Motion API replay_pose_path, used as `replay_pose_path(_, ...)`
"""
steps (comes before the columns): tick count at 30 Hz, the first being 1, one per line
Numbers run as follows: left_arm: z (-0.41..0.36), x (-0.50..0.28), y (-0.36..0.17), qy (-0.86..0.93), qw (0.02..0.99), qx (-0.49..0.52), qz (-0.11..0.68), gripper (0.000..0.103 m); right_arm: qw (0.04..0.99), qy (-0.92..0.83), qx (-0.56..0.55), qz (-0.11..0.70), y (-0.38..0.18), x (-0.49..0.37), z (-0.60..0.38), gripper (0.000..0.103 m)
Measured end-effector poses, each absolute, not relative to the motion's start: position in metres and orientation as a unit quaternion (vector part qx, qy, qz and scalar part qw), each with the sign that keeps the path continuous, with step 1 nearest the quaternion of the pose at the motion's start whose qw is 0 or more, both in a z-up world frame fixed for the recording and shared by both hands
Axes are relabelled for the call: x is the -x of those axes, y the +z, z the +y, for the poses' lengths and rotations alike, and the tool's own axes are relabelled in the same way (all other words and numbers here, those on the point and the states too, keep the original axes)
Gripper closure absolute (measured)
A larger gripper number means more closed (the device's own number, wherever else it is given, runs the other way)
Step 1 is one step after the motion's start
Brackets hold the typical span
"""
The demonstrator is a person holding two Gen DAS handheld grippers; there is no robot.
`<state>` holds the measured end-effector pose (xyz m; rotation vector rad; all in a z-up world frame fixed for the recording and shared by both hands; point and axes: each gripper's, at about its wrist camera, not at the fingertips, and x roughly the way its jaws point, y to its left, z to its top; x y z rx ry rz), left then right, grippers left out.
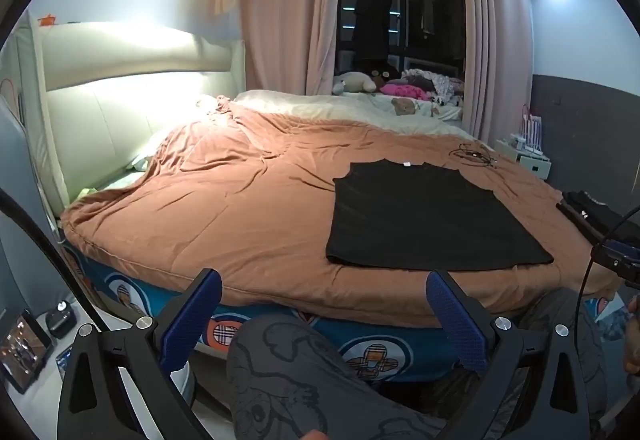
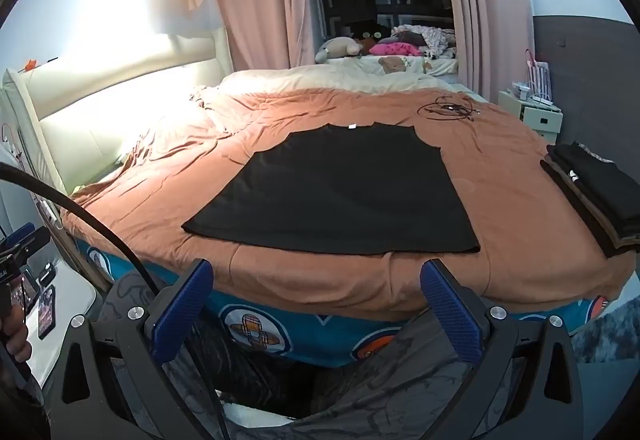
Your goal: Fold small clothes
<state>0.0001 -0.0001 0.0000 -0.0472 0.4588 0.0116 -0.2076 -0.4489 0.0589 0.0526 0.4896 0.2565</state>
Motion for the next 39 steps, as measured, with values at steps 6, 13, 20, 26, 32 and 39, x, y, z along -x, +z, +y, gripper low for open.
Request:
replay_pose_path(6,0.0,-0.001,-0.001,0.004,0.974,0.024,0.225,0.0,0.963,0.126,-0.03,0.238,0.062,0.207,-0.456,0.0)
replay_pose_path(13,-0.007,0.01,0.01,-0.007,0.977,0.02,0.214,0.0,0.965,0.121,-0.027,0.232,0.062,0.216,-0.453,0.0)
replay_pose_path(20,-0.004,0.012,0.013,-0.01,0.977,0.021,0.21,0.0,0.966,0.119,-0.027,0.23,0.064,0.216,-0.453,0.0)
replay_pose_path(26,-0.006,0.014,0.013,-0.013,0.978,0.022,0.207,0.0,0.966,0.119,-0.027,0.229,0.065,0.217,-0.453,0.0)
replay_pose_path(32,-0.006,0.014,0.012,-0.013,0.978,0.022,0.206,0.0,0.966,0.118,-0.027,0.228,0.065,0.217,-0.455,0.0)
replay_pose_path(39,-0.005,0.015,0.012,-0.014,0.978,0.023,0.206,0.0,0.966,0.116,-0.03,0.23,0.066,0.217,-0.458,0.0)
